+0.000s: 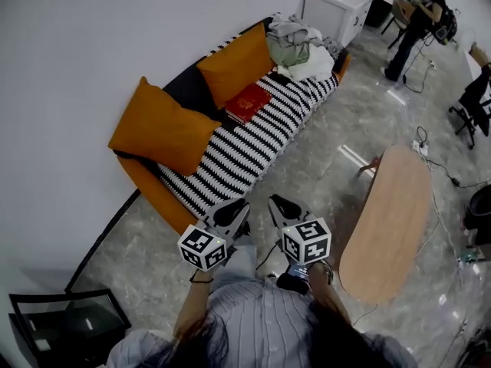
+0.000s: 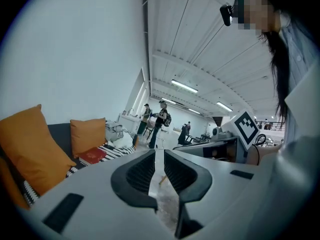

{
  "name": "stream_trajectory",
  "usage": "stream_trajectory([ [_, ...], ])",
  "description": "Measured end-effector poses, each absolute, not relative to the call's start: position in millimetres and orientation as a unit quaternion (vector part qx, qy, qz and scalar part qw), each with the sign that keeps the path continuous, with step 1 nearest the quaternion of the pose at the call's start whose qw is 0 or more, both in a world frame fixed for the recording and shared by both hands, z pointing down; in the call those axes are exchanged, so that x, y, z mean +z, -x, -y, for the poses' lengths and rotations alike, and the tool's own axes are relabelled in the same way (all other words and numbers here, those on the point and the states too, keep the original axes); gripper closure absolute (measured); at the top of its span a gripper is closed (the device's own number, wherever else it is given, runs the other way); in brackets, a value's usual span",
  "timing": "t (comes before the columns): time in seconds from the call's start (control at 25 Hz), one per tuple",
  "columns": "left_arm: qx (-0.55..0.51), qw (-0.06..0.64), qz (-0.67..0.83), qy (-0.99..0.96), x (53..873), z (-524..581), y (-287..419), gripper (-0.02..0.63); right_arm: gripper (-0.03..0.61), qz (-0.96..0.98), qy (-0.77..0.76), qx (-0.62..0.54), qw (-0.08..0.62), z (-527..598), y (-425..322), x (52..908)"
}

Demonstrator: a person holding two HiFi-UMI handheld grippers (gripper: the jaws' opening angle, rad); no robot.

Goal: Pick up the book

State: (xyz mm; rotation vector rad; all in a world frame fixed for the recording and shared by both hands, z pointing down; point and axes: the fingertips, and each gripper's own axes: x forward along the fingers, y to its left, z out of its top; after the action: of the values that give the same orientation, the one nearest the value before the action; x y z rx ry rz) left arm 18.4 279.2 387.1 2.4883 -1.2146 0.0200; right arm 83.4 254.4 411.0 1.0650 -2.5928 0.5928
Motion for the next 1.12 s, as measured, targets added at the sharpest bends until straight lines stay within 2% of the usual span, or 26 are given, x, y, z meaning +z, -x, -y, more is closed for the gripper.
stream_trajectory([
  [0.68,-0.003,0.190,0.421,-0.887,377,-110,82,0.568,0.535,0.878,-0.404,0.209,0.150,-102,-8,399],
  [1.12,-0.014,0.211,0.410,-0.887,390,-67,111,0.568,0.535,0.864,-0.425,0.218,0.162,-65,11,407],
])
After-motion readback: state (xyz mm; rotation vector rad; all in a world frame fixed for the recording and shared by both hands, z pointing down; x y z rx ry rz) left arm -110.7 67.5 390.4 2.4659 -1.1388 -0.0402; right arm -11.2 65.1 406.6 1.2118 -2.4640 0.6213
